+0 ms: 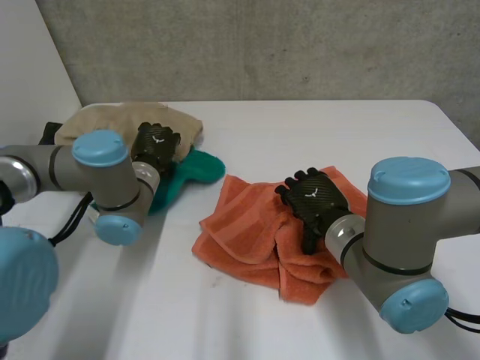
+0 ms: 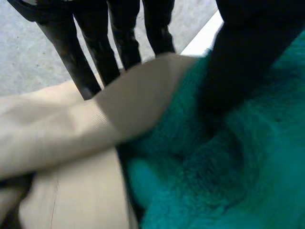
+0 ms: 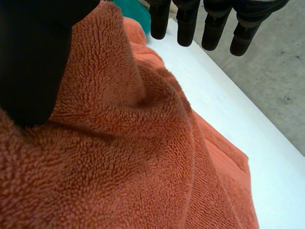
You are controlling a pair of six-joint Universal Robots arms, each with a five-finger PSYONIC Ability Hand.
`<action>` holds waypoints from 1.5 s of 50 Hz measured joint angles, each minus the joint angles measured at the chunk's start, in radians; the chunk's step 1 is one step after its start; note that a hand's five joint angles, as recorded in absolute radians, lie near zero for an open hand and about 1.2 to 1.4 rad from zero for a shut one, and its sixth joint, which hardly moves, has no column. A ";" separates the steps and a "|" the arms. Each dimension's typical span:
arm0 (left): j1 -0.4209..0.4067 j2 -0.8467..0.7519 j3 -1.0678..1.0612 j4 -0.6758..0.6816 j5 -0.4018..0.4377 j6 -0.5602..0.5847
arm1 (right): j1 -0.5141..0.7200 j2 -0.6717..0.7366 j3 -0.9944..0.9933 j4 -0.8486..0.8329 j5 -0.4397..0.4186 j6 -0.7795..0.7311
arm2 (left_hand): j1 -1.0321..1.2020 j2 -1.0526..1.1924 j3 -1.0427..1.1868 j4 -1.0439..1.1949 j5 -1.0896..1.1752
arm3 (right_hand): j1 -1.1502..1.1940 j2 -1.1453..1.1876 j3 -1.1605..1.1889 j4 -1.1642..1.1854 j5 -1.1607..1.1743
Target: Fold the laundry.
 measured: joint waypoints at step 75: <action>-0.269 0.272 -0.403 -0.075 0.265 -0.213 | -0.251 -0.234 0.417 -0.108 -0.058 0.132 | 0.106 0.126 0.184 0.149 0.106 | 0.884 0.965 0.954 0.955 0.926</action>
